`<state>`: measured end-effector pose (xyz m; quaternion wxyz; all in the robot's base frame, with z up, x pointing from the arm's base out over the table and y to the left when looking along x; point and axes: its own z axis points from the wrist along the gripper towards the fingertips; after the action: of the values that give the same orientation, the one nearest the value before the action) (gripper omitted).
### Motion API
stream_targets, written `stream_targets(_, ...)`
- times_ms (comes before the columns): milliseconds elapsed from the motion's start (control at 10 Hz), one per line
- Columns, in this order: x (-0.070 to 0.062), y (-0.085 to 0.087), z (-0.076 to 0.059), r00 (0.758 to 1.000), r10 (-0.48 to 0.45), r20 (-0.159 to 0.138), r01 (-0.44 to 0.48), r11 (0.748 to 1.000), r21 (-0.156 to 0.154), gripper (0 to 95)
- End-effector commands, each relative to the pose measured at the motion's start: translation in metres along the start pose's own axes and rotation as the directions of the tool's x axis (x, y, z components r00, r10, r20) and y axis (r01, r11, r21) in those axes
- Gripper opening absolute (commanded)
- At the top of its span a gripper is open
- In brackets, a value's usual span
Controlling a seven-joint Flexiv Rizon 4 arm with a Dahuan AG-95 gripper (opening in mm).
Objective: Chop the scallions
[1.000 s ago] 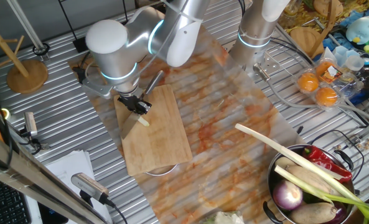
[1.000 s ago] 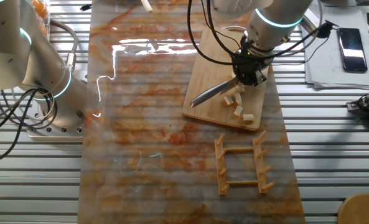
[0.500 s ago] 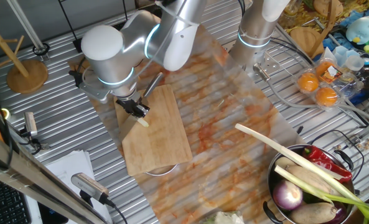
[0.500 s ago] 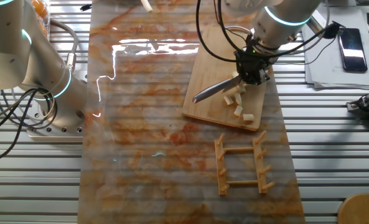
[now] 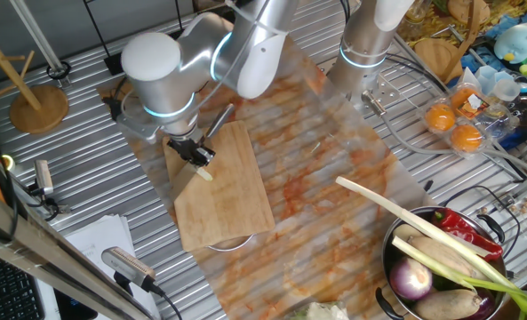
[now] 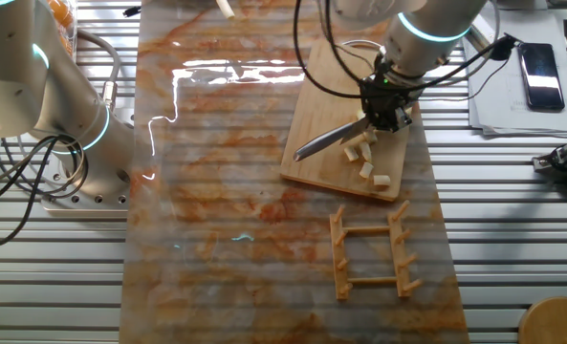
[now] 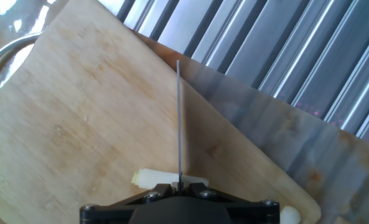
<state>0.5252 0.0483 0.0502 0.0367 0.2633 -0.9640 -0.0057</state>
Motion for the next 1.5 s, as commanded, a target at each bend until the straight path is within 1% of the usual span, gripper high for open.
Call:
stream_targets(100, 0.002, 0.000, 0.030, 1.000, -0.001, -0.007, 0.001, 1.000, 0.003, 0.0)
stream_targets(300, 0.007, 0.003, 0.043, 1.000, 0.012, 0.012, -0.012, 1.000, 0.009, 0.0)
stream_targets(400, 0.005, 0.002, 0.045, 1.000, 0.007, 0.009, -0.007, 1.000, 0.014, 0.0)
stream_targets(500, 0.001, 0.001, 0.047, 1.000, 0.006, 0.009, -0.006, 1.000, 0.011, 0.0)
stream_targets(600, -0.005, 0.001, 0.059, 1.000, 0.024, 0.017, -0.024, 1.000, 0.000, 0.0)
stream_targets(700, -0.009, 0.003, 0.072, 0.999, 0.037, 0.017, -0.037, 0.999, 0.003, 0.0)
stream_targets(800, -0.011, 0.005, 0.079, 0.999, 0.043, 0.012, -0.043, 0.999, 0.005, 0.0)
stream_targets(900, -0.014, 0.004, 0.084, 1.000, 0.030, -0.006, -0.030, 0.999, 0.021, 0.0)
stream_targets(1000, -0.015, 0.003, 0.087, 1.000, 0.030, -0.005, -0.030, 0.999, 0.019, 0.0)
stream_targets(1200, -0.020, 0.003, 0.085, 0.999, 0.036, 0.002, -0.037, 0.999, 0.026, 0.0)
stream_targets(1300, -0.021, 0.003, 0.087, 0.999, 0.039, 0.015, -0.040, 0.999, 0.029, 0.0)
stream_targets(1400, -0.021, 0.002, 0.089, 0.998, 0.045, 0.035, -0.046, 0.998, 0.037, 0.0)
stream_targets(1500, -0.020, 0.002, 0.087, 0.998, 0.047, 0.045, -0.049, 0.998, 0.042, 0.0)
